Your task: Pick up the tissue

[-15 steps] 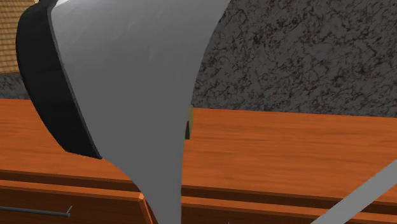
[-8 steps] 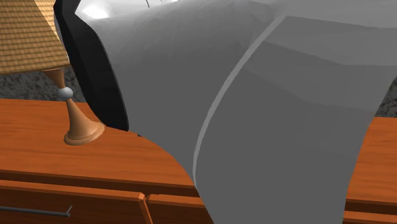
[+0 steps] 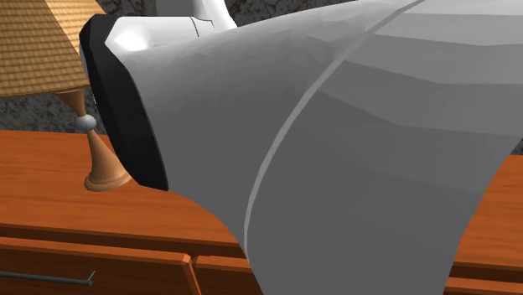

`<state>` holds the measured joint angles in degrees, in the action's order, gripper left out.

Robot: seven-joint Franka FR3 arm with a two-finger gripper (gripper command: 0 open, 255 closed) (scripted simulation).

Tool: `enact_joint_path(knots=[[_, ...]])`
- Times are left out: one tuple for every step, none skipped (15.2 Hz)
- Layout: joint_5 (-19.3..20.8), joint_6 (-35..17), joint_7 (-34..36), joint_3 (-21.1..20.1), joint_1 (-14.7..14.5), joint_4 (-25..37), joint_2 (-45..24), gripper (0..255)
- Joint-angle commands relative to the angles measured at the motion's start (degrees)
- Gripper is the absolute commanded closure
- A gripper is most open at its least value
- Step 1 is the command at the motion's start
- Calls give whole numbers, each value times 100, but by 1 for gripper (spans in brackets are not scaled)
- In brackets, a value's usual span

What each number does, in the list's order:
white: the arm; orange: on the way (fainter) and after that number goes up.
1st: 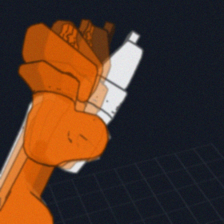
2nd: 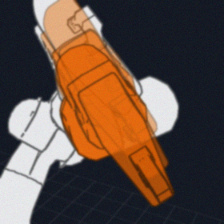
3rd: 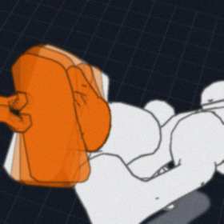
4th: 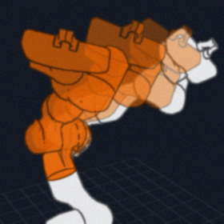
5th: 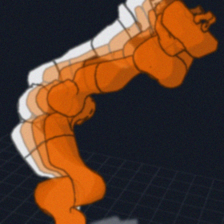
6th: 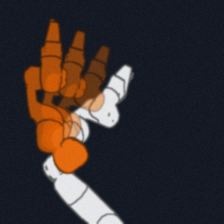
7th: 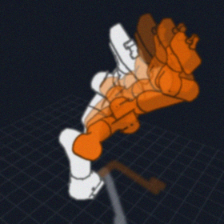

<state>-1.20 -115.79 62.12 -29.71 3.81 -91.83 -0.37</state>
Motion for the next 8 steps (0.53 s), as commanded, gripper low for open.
enact_joint_path(knots=[[5, 13, -1, 5, 3, -17, -10, 255], [5, 15, 2, 3, 2, -18, -7, 255], [7, 19, 3, 3, 2, -10, -11, 255], [9, 13, 5, 2, 1, -13, -14, 255], [14, 12, 11, 0, -2, -10, -19, 255], [13, 10, 13, -1, -3, -16, -14, 255], [2, 10, -6, 7, 6, -24, -7, 255], [16, 91, 4, 3, 3, 76, -27, 255]])
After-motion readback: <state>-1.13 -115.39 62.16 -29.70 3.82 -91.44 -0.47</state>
